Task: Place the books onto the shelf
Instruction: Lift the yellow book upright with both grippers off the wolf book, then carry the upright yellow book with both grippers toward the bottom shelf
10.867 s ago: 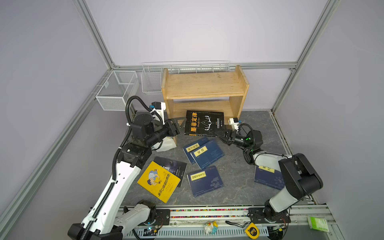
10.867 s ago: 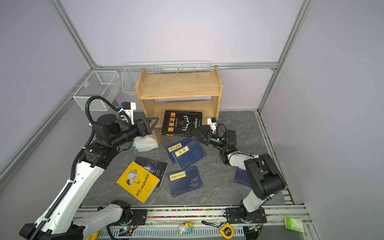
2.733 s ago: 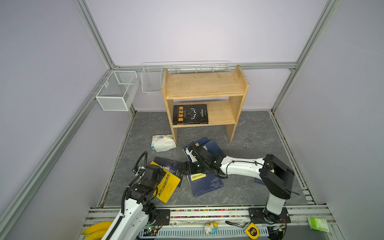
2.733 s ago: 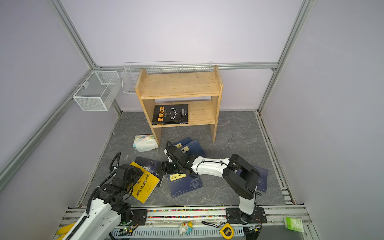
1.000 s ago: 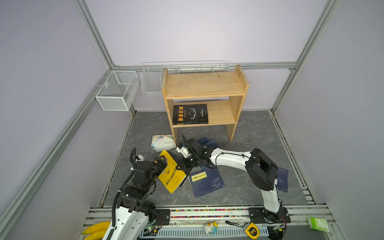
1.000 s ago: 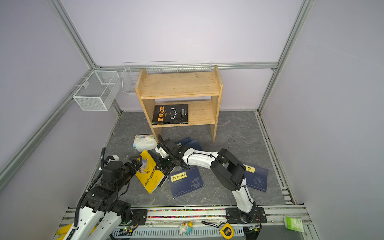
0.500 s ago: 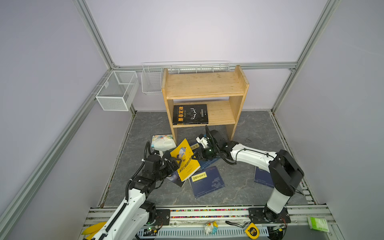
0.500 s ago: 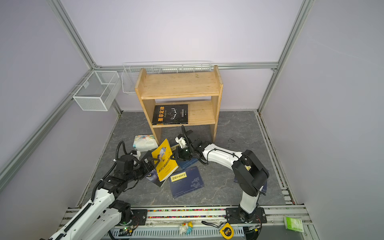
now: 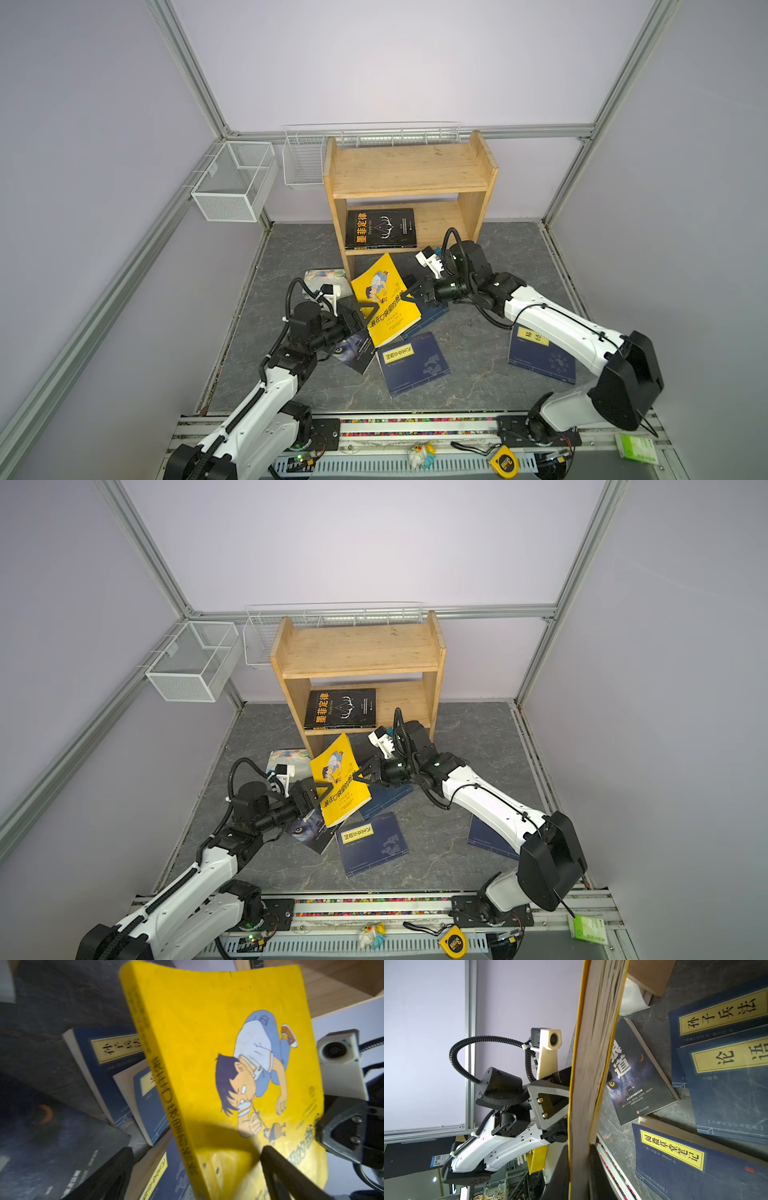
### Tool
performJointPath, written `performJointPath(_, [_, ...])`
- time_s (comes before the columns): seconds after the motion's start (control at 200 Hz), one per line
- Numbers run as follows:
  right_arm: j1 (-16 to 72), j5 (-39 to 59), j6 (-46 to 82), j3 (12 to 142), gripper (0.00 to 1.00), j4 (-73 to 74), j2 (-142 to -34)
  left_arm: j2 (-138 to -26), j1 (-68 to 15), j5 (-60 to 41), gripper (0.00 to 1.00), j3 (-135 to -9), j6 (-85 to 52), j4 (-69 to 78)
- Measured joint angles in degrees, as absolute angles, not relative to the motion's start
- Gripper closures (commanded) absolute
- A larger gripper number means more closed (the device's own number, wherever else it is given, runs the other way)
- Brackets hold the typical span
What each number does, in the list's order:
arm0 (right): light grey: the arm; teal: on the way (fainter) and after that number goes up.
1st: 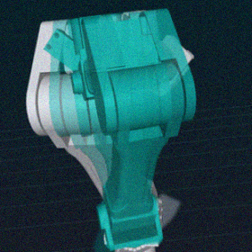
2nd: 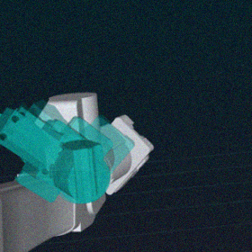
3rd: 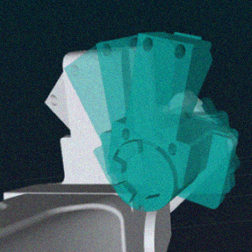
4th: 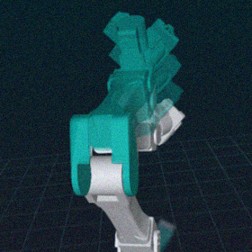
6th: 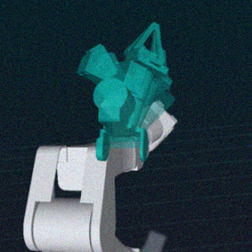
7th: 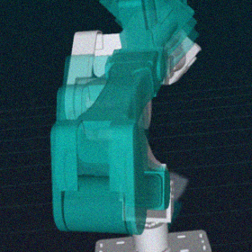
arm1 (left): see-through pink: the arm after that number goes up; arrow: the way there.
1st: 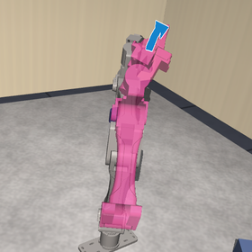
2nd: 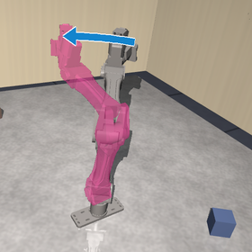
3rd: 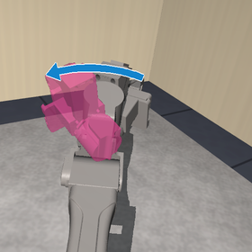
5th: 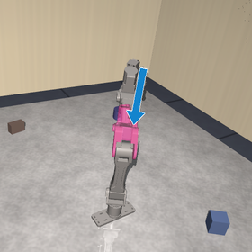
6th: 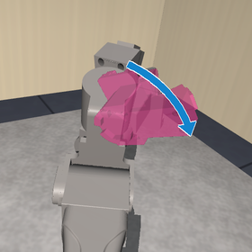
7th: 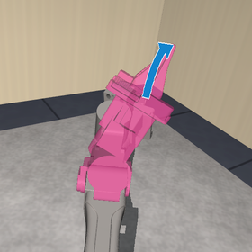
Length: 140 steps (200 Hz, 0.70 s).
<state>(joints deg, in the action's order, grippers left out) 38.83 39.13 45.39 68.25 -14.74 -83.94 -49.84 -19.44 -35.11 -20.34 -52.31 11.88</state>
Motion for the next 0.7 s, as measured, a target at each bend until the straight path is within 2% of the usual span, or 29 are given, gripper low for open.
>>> performJointPath(0.21, [38.44,41.25,45.06,68.75,0.93,-15.64,-82.39,-47.7,-19.44,-40.51,0.22,-20.38,-56.42,22.2])
performJointPath(0.415, [37.85,43.24,45.06,70.0,0.92,-15.14,-82.13,-45.36,-19.16,-43.29,0.56,-20.82,-60.2,26.02])
performJointPath(0.54, [37.58,44.25,45.04,70.98,0.89,-14.7,-82.13,-42.09,-19.14,-42.89,0.76,-23.24,-59.4,21.93])
performJointPath(0.6, [37.36,44.62,44.97,71.53,0.8,-14.48,-82.13,-41.06,-19.16,-41.95,0.84,-25.54,-58.48,18.5])
performJointPath(0.66, [37.21,44.47,44.95,72.16,0.65,-14.13,-82.15,-40.29,-19.53,-40.93,0.9,-27.88,-57.21,15.9])
performJointPath(0.7, [36.86,43.94,44.75,72.49,0.52,-13.96,-82.15,-39.79,-19.94,-40.18,0.93,-29.23,-56.23,14.41])
